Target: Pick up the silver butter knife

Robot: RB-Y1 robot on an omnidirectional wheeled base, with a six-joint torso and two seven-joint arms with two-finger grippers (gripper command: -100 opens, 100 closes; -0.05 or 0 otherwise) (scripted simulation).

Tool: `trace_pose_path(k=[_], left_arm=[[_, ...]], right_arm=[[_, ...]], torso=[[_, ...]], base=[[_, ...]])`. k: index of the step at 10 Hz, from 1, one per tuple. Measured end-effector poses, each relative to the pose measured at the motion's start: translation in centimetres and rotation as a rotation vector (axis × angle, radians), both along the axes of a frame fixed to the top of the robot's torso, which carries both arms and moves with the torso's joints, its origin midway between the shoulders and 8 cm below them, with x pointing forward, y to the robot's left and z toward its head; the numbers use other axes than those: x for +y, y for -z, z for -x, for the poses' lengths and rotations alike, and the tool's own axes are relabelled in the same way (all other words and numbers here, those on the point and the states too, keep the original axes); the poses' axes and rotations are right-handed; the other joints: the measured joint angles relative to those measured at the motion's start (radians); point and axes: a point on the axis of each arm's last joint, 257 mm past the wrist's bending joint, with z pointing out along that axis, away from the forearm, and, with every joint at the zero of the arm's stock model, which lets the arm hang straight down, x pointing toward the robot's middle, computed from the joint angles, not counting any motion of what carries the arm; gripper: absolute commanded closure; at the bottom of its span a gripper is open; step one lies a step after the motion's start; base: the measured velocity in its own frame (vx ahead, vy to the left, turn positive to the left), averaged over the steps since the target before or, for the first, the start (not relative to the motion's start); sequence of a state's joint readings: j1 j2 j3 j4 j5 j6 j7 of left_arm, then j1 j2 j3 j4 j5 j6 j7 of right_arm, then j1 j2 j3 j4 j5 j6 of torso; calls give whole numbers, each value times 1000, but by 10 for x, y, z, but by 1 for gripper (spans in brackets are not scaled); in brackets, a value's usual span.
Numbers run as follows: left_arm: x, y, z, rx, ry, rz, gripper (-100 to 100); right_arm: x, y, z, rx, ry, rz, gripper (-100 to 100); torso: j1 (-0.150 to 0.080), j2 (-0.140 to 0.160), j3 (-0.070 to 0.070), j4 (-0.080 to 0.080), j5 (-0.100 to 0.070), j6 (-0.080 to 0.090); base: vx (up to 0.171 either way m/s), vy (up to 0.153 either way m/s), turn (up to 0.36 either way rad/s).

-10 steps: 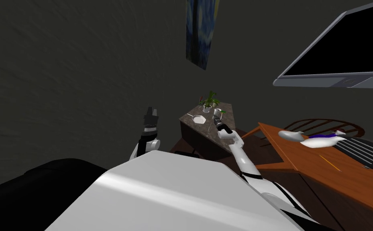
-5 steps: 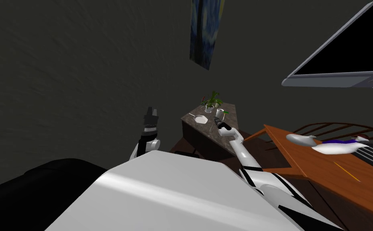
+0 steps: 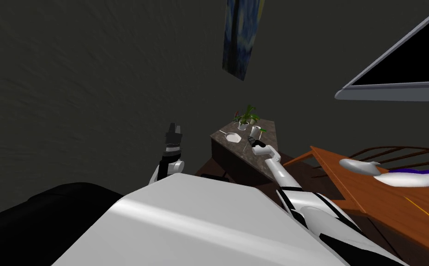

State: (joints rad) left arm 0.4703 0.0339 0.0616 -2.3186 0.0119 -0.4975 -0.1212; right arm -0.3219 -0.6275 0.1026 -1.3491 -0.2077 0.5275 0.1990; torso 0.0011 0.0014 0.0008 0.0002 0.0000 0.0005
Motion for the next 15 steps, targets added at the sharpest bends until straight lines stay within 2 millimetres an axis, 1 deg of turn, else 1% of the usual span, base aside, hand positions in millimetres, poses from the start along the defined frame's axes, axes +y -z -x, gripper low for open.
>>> trace_pose_path(k=[5, 11, 13, 15], left_arm=[[0, 0, 0, 0, 0, 0, 0], [0, 0, 0, 0, 0, 0, 0], [0, 0, 0, 0, 0, 0, 0], [0, 0, 0, 0, 0, 0, 0]], right_arm=[[-43, 21, 3, 138, 35, 120, -100], [-93, 48, 21, 303, 80, 240, -100], [-109, 57, 33, 359, 95, 276, -100], [-118, 60, 37, 388, 103, 291, -100]], torso=[[1, 0, 0, 0, 0, -1], [1, 0, 0, 0, 0, 0], [1, 0, 0, 0, 0, 0], [0, -1, 0, 0, 0, 0]], base=[[-22, 19, 93], [-18, 22, 98], [-12, 24, 96], [-6, 15, 59]])
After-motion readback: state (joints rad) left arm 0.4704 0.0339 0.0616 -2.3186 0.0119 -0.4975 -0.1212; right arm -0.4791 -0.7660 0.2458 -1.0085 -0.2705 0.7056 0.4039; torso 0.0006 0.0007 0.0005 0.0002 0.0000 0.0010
